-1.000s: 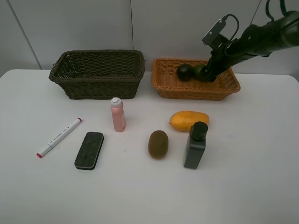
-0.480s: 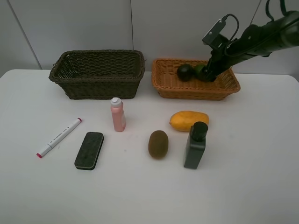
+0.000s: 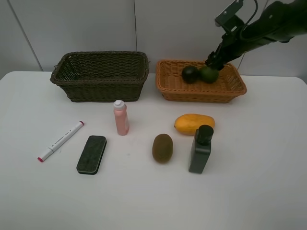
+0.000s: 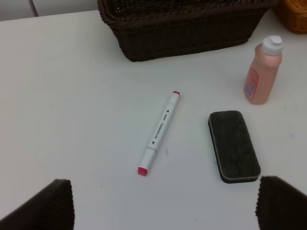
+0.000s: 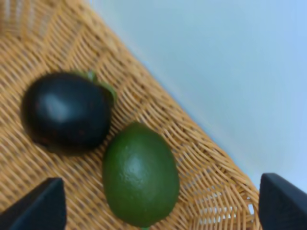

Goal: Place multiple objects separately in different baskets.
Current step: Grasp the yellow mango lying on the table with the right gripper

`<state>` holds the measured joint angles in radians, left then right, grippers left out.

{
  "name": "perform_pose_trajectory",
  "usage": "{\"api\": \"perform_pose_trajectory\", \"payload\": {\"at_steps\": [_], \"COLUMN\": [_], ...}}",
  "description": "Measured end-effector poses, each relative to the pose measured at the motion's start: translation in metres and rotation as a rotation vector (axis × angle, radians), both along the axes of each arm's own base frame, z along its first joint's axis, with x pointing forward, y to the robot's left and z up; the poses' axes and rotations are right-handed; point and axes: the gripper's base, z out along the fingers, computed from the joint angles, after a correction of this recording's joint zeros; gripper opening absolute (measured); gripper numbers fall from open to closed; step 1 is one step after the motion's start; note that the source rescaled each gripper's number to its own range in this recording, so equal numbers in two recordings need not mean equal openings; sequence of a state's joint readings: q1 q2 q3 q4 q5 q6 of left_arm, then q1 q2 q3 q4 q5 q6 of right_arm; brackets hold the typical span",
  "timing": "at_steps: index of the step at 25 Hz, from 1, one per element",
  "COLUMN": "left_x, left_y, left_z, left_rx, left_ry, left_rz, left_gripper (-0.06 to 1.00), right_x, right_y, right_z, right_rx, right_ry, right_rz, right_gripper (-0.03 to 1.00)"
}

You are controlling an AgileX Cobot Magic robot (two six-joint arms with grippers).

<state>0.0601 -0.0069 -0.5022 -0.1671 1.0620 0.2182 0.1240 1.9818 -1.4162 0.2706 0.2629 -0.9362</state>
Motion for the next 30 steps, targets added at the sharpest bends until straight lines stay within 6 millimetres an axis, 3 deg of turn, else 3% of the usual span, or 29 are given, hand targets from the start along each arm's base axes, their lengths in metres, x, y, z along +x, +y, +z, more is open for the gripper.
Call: {"api": "perform_pose_trajectory", "payload": {"at_steps": [8,13,23,30], "left_x": [0.000,0.000,0.000,0.000], "left_y": [0.000,0.000,0.000,0.000], "left_z": [0.000,0.000,0.000,0.000], "left_rx": [0.000,0.000,0.000,0.000], "left_ry": [0.000,0.000,0.000,0.000], "left_rz": [0.000,0.000,0.000,0.000], "left_gripper": [1.00,1.00,1.00,1.00], "right_x": [-0.023,-0.037,-0.064,-0.078], "right_y": [0.008,0.016,0.065,0.073], "right_z": [0.025,0.018,0.009,-0.013], "right_rx": [0.184,0.112,-0.149,-0.209], "right_ry": [0.161,0.308,0.424,0.484], "right_rz": [-0.042,0.016,0.240,0.286], "right_gripper": [0.94,0.94,0.94,0.94]}}
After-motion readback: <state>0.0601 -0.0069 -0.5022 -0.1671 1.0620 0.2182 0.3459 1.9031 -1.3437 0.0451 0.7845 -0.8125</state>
